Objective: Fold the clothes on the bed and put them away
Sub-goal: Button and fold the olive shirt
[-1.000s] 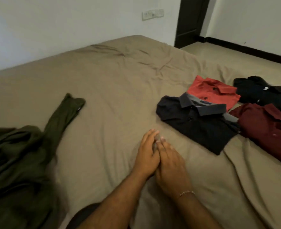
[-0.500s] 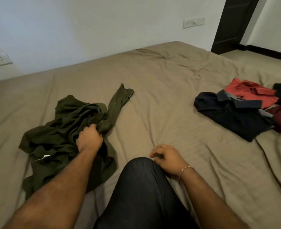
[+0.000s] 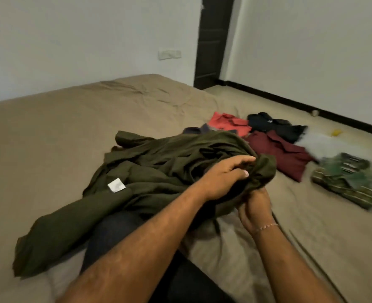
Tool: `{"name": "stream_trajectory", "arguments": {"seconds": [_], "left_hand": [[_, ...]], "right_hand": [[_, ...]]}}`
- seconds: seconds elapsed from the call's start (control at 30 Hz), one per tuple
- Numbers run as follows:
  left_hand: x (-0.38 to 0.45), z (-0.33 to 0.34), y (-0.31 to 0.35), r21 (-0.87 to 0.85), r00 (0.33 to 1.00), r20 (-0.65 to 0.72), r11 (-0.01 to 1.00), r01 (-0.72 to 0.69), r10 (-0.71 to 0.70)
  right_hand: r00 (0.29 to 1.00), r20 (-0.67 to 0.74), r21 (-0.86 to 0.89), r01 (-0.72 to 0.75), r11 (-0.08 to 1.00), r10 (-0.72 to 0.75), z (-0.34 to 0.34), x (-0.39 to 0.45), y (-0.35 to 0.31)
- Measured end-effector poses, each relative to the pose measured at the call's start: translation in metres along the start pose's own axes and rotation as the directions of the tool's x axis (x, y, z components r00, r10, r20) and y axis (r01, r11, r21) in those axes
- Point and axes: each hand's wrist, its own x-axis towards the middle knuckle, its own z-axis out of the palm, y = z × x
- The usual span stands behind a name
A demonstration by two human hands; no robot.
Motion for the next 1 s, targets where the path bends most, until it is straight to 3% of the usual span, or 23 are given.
{"name": "stream_trajectory", "arguments": {"seconds": [0.07,0.1,0.17,0.23,0.3,0.33,0.4,0.47,0.53,0.57,0.6,0.67,0.7,0.73,0.77,0.8,0.87,0.9,0.93,1.0], "left_hand": [[0.0,0.041,0.0,0.098,0.996,0.048,0.992,-0.076,0.072],[-0.004,0.055,-0.007,0.276,0.991,0.013,0.952,-0.131,0.132],[-0.013,0.085,-0.029,0.638,0.978,-0.001,0.753,-0.161,0.21],[-0.025,0.095,-0.056,0.78,1.0,0.006,0.626,-0.011,0.01],[-0.035,0.097,-0.081,0.788,0.977,0.003,0.602,0.129,-0.214],[-0.037,0.097,-0.087,0.781,0.968,0.002,0.605,0.155,-0.25],[-0.037,0.095,-0.089,0.774,0.978,-0.015,0.617,0.143,-0.208],[-0.035,0.092,-0.084,0.773,0.989,-0.041,0.623,0.12,-0.14],[-0.035,0.088,-0.082,0.737,0.989,-0.076,0.661,0.141,-0.126],[-0.036,0.086,-0.084,0.691,0.986,-0.104,0.703,0.166,-0.129],[-0.038,0.083,-0.086,0.628,0.982,-0.135,0.755,0.188,-0.132],[-0.04,0.077,-0.088,0.474,0.969,-0.209,0.853,0.221,-0.135],[-0.039,0.072,-0.087,0.395,0.959,-0.246,0.889,0.231,-0.14],[-0.039,0.067,-0.087,0.32,0.95,-0.277,0.919,0.232,-0.143],[-0.036,0.061,-0.086,0.252,0.941,-0.307,0.942,0.223,-0.14],[-0.035,0.055,-0.084,0.191,0.93,-0.343,0.96,0.207,-0.133],[-0.032,0.041,-0.076,0.058,0.895,-0.429,0.985,0.165,-0.125],[-0.03,0.034,-0.072,-0.004,0.872,-0.471,0.989,0.147,-0.131],[-0.029,0.025,-0.067,-0.052,0.846,-0.514,0.989,0.135,-0.143],[-0.026,0.01,-0.066,-0.112,0.785,-0.588,0.981,0.161,-0.196]], "right_hand": [[0.998,-0.051,-0.026,-0.035,0.999,0.034,-0.047,-0.016,-0.036],[0.989,-0.142,-0.099,-0.057,0.993,0.043,-0.069,-0.023,-0.048],[0.904,-0.425,-0.257,-0.064,0.964,-0.053,-0.126,-0.039,-0.071],[0.786,-0.609,-0.248,-0.061,0.967,-0.107,-0.176,-0.05,-0.086],[0.669,-0.713,-0.327,-0.056,0.943,-0.207,-0.21,-0.059,-0.095],[0.643,-0.711,-0.416,-0.059,0.907,-0.285,-0.217,-0.064,-0.097],[0.678,-0.572,-0.675,-0.07,0.734,-0.461,-0.214,-0.073,-0.089],[0.786,-0.314,-0.866,-0.008,0.499,-0.532,-0.194,-0.081,-0.073],[0.898,-0.026,-0.926,0.144,0.348,-0.44,-0.169,-0.095,-0.05],[0.921,0.142,-0.948,0.232,0.218,-0.363,-0.158,-0.102,-0.038],[0.928,0.275,-0.958,0.287,0.01,-0.252,-0.151,-0.106,-0.026],[0.934,0.355,-0.853,0.304,-0.424,-0.045,-0.156,-0.107,-0.004],[0.94,0.339,-0.797,0.274,-0.539,-0.024,-0.163,-0.103,0.002],[0.946,0.322,-0.803,0.251,-0.541,-0.04,-0.166,-0.1,0.004],[0.939,0.329,-0.852,0.251,-0.46,-0.097,-0.17,-0.097,0.002],[0.937,0.304,-0.924,0.245,-0.293,-0.174,-0.175,-0.095,-0.001],[0.955,0.134,-0.95,0.2,0.24,-0.264,-0.186,-0.088,-0.016],[0.966,0.041,-0.848,0.168,0.503,-0.254,-0.189,-0.087,-0.027],[0.972,-0.041,-0.705,0.135,0.696,-0.23,-0.193,-0.087,-0.037],[0.964,-0.206,-0.484,0.048,0.874,-0.166,-0.206,-0.085,-0.053]]}}
